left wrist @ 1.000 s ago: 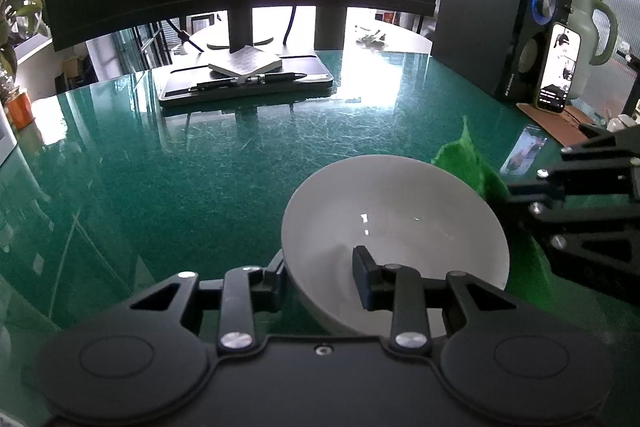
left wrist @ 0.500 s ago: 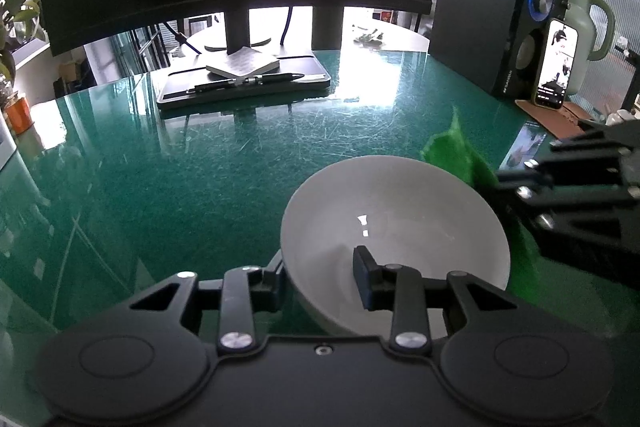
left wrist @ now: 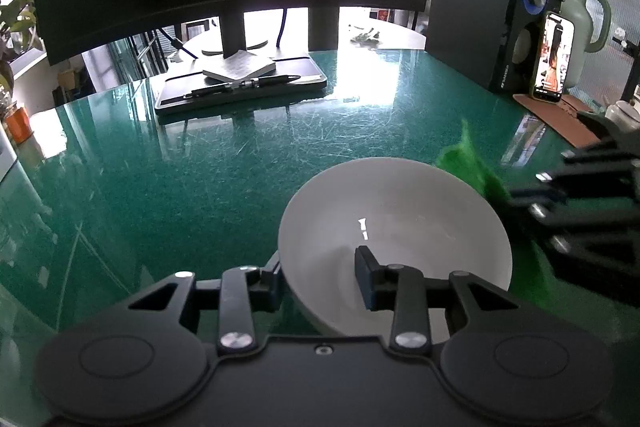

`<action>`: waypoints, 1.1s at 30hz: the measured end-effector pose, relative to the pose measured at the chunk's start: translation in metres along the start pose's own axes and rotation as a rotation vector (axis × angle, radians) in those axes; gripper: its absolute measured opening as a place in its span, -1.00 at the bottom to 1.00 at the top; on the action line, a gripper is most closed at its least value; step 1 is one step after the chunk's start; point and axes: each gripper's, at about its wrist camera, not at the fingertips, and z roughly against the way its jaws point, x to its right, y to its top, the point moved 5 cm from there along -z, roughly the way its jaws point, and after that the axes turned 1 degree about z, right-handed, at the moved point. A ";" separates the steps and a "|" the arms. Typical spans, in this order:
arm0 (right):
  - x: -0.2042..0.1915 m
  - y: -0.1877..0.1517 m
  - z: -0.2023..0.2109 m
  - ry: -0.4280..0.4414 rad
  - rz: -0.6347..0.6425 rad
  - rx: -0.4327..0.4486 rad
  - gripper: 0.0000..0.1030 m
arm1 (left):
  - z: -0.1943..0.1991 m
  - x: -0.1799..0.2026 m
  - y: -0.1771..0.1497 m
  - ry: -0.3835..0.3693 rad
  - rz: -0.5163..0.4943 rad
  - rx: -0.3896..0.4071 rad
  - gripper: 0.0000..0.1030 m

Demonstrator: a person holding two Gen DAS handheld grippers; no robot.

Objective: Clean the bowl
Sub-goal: 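Wipe the bowl with the held cloth in the right gripper while the left gripper holds the bowl, then roll the right tool and press the cloth into the bowl interior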

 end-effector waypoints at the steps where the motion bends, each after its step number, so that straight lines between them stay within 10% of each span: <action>1: 0.001 0.001 -0.002 0.000 -0.005 0.000 -0.89 | 0.000 0.000 0.000 0.000 0.000 0.000 -0.33; 33: 0.008 -0.003 0.002 0.021 -0.196 0.024 -0.88 | 0.002 0.007 -0.002 0.025 -0.036 -0.004 -0.22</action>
